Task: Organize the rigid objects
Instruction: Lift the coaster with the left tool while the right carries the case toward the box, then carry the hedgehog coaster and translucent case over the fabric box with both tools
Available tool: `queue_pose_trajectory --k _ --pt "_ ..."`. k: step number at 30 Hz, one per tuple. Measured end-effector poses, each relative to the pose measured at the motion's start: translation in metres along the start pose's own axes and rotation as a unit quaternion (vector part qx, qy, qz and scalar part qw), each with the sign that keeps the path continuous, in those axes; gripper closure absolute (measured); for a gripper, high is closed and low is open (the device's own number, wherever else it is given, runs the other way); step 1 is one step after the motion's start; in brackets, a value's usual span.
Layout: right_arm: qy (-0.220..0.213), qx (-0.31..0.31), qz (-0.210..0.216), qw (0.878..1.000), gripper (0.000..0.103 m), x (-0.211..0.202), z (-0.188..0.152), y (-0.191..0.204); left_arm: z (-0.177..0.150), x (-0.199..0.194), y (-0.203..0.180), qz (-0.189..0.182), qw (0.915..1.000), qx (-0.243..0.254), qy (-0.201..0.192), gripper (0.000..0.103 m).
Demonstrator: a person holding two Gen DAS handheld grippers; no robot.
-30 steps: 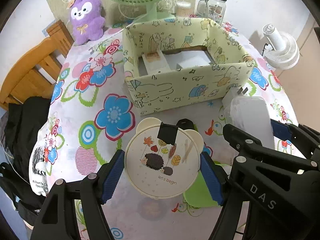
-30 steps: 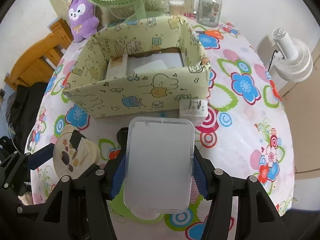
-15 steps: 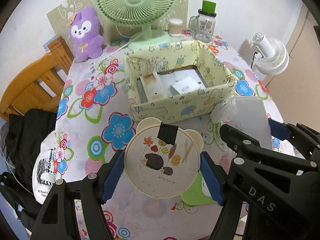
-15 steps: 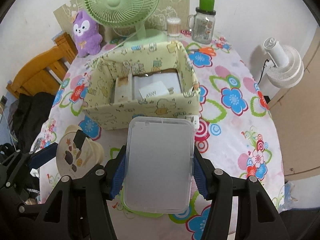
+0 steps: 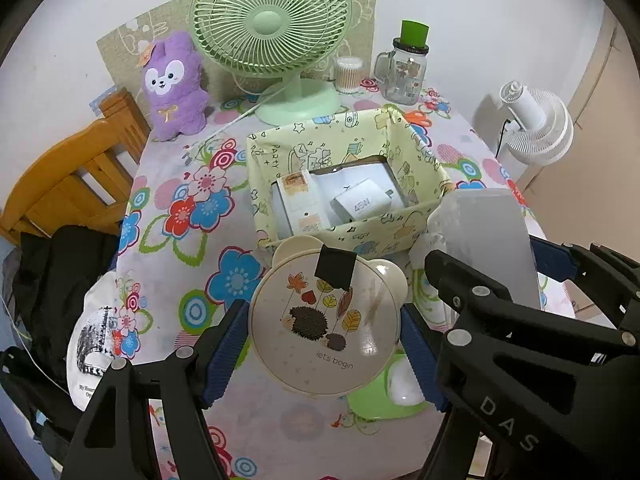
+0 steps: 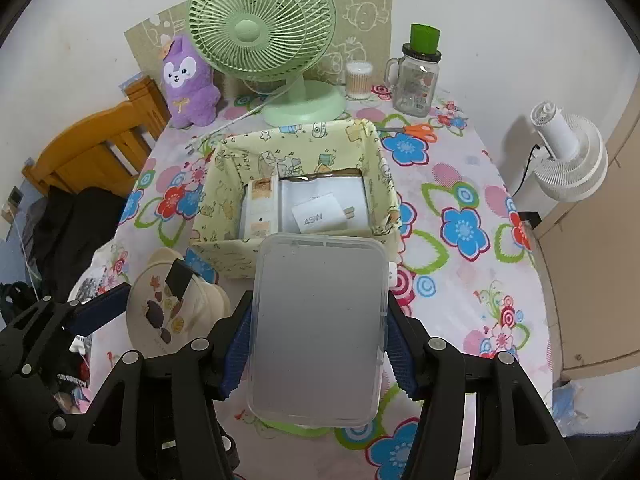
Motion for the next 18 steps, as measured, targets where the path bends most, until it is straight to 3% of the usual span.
queue_pose_trajectory --k 18 --pt "-0.006 -0.035 0.011 0.999 0.041 -0.001 0.039 0.003 0.035 0.005 0.000 0.009 0.9998 -0.020 -0.004 0.026"
Point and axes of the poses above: each gripper's, at about its wrist camera, not at the fingertips, and x roughly the way its jaws point, y to its left, z to its top, the point moved 2 cm from there along x, roughly the way its jaws point, and after that the axes turned 14 degrees about x, right-handed, at the moved point
